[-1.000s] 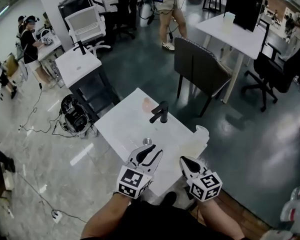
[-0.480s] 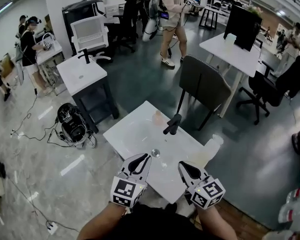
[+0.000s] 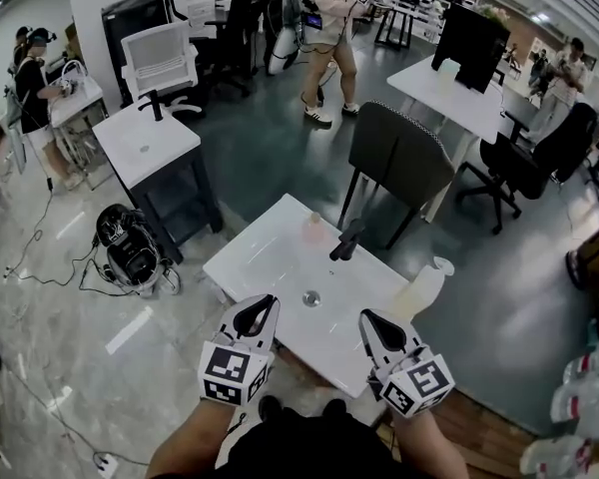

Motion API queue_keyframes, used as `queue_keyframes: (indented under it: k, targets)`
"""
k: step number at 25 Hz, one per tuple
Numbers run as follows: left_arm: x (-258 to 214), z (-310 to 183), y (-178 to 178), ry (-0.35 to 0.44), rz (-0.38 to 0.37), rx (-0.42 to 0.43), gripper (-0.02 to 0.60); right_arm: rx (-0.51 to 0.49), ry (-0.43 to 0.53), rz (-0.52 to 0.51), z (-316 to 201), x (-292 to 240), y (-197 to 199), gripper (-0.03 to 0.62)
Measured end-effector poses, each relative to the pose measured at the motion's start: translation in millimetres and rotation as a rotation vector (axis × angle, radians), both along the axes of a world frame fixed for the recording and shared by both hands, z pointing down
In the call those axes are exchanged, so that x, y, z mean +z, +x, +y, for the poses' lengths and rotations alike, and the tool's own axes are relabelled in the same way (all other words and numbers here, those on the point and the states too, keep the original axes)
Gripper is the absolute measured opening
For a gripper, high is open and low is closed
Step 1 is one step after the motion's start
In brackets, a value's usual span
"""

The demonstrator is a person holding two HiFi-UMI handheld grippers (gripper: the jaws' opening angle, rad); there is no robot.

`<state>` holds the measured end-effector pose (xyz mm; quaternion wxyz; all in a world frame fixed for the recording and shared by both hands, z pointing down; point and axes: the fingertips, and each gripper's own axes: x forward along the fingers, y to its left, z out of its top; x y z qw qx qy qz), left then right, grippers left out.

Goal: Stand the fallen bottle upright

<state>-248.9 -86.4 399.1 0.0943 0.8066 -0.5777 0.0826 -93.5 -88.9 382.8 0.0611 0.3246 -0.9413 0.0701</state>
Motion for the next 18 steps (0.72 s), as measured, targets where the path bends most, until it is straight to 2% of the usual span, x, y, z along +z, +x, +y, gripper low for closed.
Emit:
queue_keyframes:
  k: [3,8,14,18]
  targets:
    - [-8.8,-1.2,7.2,0.010,-0.025,0.002,0.034,0.015,-0.003,-0.001,0.7,-1.8,14.6,0.011]
    - [-12.9,-7.0,33.4,0.020,-0.002,-0.014,0.034,0.026,-0.023,0.000,0.3,2.0,49.0,0.011]
    - [4.4,-19.1,60.3,-0.032,0.023,-0.009,0.034,0.055,-0.028,0.004,-3.8,13.0,85.0,0.011]
    - [5.1,-30.9,75.8,-0.031,0.009,0.006,0.034,0.091,-0.044,0.002,-9.1,23.0,106.5,0.011]
